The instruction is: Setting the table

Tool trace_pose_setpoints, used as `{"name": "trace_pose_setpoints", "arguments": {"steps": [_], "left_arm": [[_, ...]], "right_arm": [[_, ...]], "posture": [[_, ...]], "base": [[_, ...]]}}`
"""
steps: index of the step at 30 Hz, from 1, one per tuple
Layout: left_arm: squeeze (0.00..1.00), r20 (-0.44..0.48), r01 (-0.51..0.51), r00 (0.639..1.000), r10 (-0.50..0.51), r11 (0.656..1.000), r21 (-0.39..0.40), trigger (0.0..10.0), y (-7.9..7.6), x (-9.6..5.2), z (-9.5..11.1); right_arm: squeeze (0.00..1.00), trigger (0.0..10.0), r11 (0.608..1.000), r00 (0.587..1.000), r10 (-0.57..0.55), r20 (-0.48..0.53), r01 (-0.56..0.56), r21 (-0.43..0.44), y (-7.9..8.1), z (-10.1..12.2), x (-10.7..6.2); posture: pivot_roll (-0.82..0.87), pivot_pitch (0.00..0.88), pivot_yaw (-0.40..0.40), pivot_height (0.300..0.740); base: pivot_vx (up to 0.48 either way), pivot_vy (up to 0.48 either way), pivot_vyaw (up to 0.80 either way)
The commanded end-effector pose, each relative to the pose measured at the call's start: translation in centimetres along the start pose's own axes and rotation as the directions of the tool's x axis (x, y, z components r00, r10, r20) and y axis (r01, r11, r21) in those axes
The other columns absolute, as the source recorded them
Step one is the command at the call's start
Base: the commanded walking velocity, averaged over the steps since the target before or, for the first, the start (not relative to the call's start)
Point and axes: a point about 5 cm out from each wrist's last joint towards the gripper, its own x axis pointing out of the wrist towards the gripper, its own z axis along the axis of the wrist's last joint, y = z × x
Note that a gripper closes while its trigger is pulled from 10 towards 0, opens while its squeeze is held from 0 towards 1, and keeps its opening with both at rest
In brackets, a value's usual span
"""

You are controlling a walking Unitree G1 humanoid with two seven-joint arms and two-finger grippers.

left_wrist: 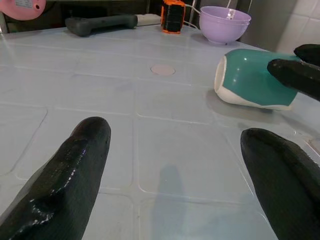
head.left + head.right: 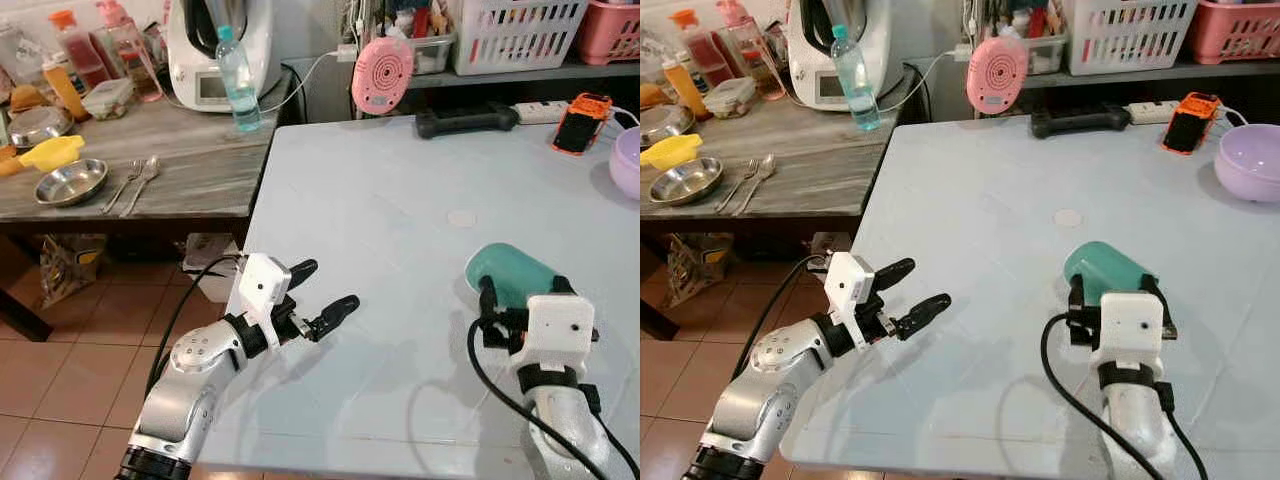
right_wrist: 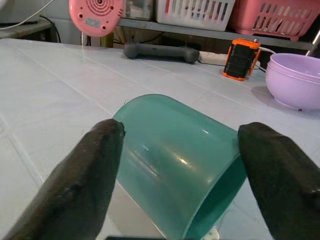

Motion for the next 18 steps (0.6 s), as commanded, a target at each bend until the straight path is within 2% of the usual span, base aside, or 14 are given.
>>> {"name": "trace_pose_setpoints", "arguments": {"steps": [1, 2, 3, 4, 5, 12, 13, 18], "left_arm": [[0.0, -0.014, -0.022, 1.0, 0.022, 1.0, 0.011, 10.0, 0.3, -0.4, -0.3], [0.0, -0.013, -0.024, 1.0, 0.024, 1.0, 0.011, 10.0, 0.3, -0.5, -0.3], [0.0, -0.012, -0.025, 1.0, 0.025, 1.0, 0.011, 10.0, 0.3, -0.5, -0.3], [0.0, -0.013, -0.026, 1.0, 0.026, 1.0, 0.011, 10.0, 0.3, -0.6, -0.3], [0.0, -0.014, -0.027, 1.0, 0.028, 1.0, 0.012, 10.0, 0.3, -0.6, -0.3], [0.0, -0.016, -0.024, 1.0, 0.025, 1.0, 0.017, 10.0, 0.2, -0.6, -0.4], [0.0, -0.015, -0.023, 1.0, 0.024, 1.0, 0.017, 10.0, 0.2, -0.6, -0.4], [0.0, -0.019, -0.014, 1.0, 0.015, 1.0, 0.017, 10.0, 0.2, -0.4, -0.5]], "right_arm": [[0.0, 0.0, 1.0, 0.999, 0.007, -0.045, -0.006, 0.022, 0.3, -0.6, -0.3], [0.0, 1.2, 1.0, 0.999, 0.012, -0.039, -0.011, 0.016, 0.4, -0.6, -0.4], [0.0, 3.9, 1.0, 0.999, 0.022, -0.032, -0.022, 0.002, 0.5, -0.5, -0.6], [0.0, 7.9, 0.999, 0.999, 0.031, -0.031, -0.032, -0.005, 0.6, -0.5, -0.8], [0.0, 10.0, 0.999, 0.999, 0.046, -0.029, -0.046, -0.011, 0.7, -0.6, -1.0], [0.0, 10.0, 0.998, 1.0, 0.015, -0.011, -0.016, -0.062, 0.4, -0.5, -2.6], [1.0, 10.0, 0.997, 1.0, 0.003, -0.009, -0.004, -0.073, 0.3, -0.6, -2.9], [1.0, 10.0, 0.992, 0.998, -0.061, -0.008, 0.06, -0.109, -0.3, -0.8, -3.7]], "posture": [[-0.12, 0.029, 0.109, 0.74], [-0.12, 0.031, 0.106, 0.74], [-0.12, 0.032, 0.105, 0.74], [-0.12, 0.032, 0.105, 0.74], [-0.12, 0.034, 0.105, 0.74], [-0.13, 0.035, 0.113, 0.74], [-0.14, 0.035, 0.116, 0.74], [-0.15, 0.033, 0.126, 0.74]], "base": [[0.0, 0.0, 0.0], [0.0, 0.0, 0.0], [0.0, 0.0, 0.0], [0.0, 0.0, 0.0], [0.0, 0.0, 0.0], [0.0, 0.0, 0.0], [0.0, 0.0, 0.0], [0.0, 0.0, 0.0]]}}
